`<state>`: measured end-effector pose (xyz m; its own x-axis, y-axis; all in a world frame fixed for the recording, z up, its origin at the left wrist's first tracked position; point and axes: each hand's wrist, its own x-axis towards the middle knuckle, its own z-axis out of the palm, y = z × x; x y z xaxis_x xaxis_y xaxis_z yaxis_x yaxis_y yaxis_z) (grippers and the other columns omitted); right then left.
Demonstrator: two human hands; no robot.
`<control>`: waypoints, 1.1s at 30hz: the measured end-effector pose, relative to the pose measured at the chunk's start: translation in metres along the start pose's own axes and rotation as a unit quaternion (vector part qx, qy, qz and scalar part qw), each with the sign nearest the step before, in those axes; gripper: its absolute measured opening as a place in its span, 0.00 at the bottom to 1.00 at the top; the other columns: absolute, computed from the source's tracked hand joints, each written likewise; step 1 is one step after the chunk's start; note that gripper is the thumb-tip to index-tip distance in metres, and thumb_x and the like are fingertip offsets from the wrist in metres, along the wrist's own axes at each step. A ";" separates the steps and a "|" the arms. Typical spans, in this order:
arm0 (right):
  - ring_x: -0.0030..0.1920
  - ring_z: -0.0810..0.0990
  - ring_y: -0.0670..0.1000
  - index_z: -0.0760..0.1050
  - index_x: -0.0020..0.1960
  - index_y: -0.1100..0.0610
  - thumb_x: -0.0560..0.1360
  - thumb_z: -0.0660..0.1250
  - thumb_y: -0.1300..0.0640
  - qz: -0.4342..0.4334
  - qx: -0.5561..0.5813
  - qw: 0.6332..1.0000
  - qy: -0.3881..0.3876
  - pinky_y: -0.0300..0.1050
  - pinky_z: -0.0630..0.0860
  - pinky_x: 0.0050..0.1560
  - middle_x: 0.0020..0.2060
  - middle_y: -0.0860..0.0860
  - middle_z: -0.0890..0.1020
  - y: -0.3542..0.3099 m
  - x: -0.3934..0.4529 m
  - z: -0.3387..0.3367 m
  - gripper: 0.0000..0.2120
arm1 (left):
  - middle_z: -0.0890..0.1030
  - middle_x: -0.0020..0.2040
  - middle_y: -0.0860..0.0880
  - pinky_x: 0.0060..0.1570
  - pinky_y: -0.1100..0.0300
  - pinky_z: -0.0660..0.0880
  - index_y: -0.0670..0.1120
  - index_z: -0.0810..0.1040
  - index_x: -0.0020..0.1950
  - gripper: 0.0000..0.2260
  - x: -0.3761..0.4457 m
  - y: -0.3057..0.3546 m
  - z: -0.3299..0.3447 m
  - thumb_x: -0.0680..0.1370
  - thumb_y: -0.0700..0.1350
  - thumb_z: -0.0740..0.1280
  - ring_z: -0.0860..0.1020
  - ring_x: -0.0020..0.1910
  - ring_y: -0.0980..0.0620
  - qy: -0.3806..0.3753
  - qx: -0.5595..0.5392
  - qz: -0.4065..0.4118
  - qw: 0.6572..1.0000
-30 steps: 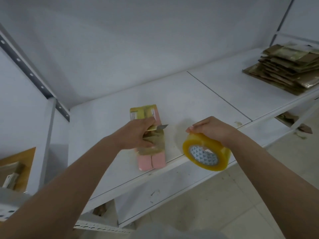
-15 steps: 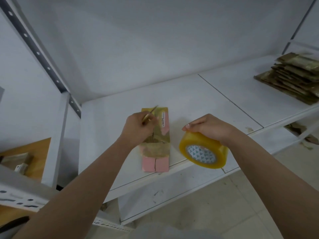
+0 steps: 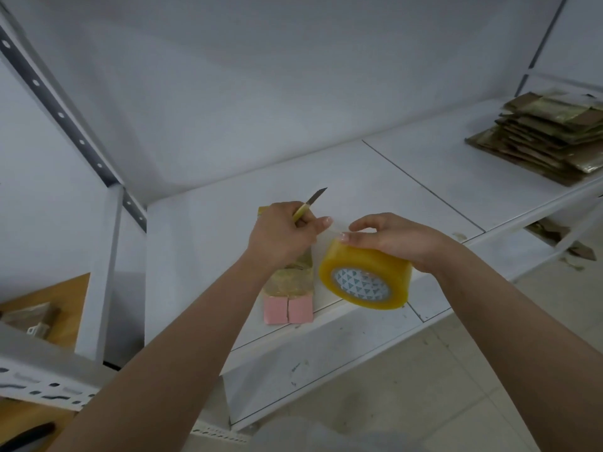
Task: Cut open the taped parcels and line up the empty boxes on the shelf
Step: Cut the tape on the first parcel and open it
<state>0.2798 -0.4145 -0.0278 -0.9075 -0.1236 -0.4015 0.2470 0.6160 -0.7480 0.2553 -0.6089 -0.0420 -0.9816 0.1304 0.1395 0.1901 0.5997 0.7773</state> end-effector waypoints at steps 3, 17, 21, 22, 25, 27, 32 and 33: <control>0.44 0.83 0.50 0.78 0.58 0.51 0.59 0.68 0.32 -0.032 0.062 0.998 -0.007 0.43 0.78 0.41 0.47 0.50 0.84 0.002 -0.007 -0.010 0.33 | 0.77 0.25 0.56 0.38 0.56 0.74 0.47 0.74 0.33 0.15 -0.003 -0.005 -0.013 0.76 0.51 0.71 0.74 0.29 0.58 0.036 0.021 -0.027 0.999; 0.41 0.84 0.54 0.80 0.52 0.57 0.57 0.72 0.36 -0.064 0.062 0.994 -0.059 0.48 0.79 0.42 0.41 0.53 0.85 -0.004 0.008 -0.010 0.32 | 0.82 0.34 0.48 0.38 0.51 0.76 0.44 0.79 0.38 0.16 -0.041 -0.048 -0.045 0.76 0.56 0.69 0.79 0.34 0.48 0.133 0.024 -0.105 0.985; 0.35 0.83 0.51 0.80 0.51 0.53 0.57 0.71 0.31 -0.043 -0.053 0.997 -0.042 0.44 0.77 0.38 0.40 0.52 0.84 -0.005 0.006 -0.016 0.32 | 0.81 0.32 0.54 0.41 0.56 0.75 0.45 0.80 0.40 0.16 -0.050 -0.063 -0.054 0.77 0.58 0.67 0.78 0.35 0.54 0.146 0.056 -0.133 0.979; 0.37 0.82 0.50 0.79 0.51 0.52 0.59 0.70 0.31 -0.036 -0.090 0.995 -0.030 0.43 0.76 0.37 0.42 0.51 0.83 -0.006 0.007 -0.014 0.31 | 0.81 0.32 0.54 0.40 0.57 0.74 0.45 0.79 0.41 0.17 -0.053 -0.067 -0.051 0.78 0.58 0.67 0.79 0.37 0.54 0.143 0.068 -0.141 0.977; 0.41 0.76 0.45 0.77 0.53 0.54 0.68 0.68 0.32 -0.030 -0.156 0.987 0.008 0.40 0.69 0.35 0.44 0.47 0.77 -0.007 0.015 -0.003 0.27 | 0.81 0.33 0.54 0.37 0.60 0.71 0.44 0.79 0.42 0.17 -0.057 -0.079 -0.042 0.78 0.58 0.65 0.79 0.38 0.54 0.144 0.078 -0.157 0.974; 0.41 0.75 0.45 0.77 0.54 0.54 0.70 0.68 0.33 -0.025 -0.163 0.986 0.010 0.40 0.69 0.36 0.43 0.47 0.76 -0.007 0.021 0.004 0.26 | 0.80 0.33 0.54 0.35 0.61 0.70 0.44 0.79 0.43 0.17 -0.057 -0.085 -0.042 0.79 0.58 0.64 0.78 0.37 0.55 0.148 0.084 -0.162 0.972; 0.47 0.79 0.53 0.76 0.51 0.53 0.70 0.69 0.33 0.005 -0.226 0.974 0.031 0.54 0.77 0.55 0.45 0.50 0.79 -0.004 0.036 0.014 0.24 | 0.81 0.33 0.55 0.34 0.61 0.69 0.45 0.79 0.42 0.17 -0.051 -0.095 -0.039 0.78 0.59 0.64 0.78 0.37 0.56 0.152 0.084 -0.170 0.970; 0.46 0.79 0.53 0.77 0.50 0.53 0.70 0.69 0.33 0.015 -0.241 0.970 0.033 0.55 0.77 0.55 0.44 0.50 0.79 -0.005 0.039 0.015 0.24 | 0.81 0.33 0.55 0.34 0.61 0.70 0.46 0.79 0.42 0.17 -0.050 -0.099 -0.037 0.78 0.59 0.64 0.78 0.37 0.55 0.151 0.084 -0.176 0.969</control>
<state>0.2482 -0.4339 -0.0481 -0.9264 -0.0594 -0.3719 0.1004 0.9128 -0.3959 0.2851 -0.7041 -0.1032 -0.9415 -0.3279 0.0775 -0.1821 0.6887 0.7018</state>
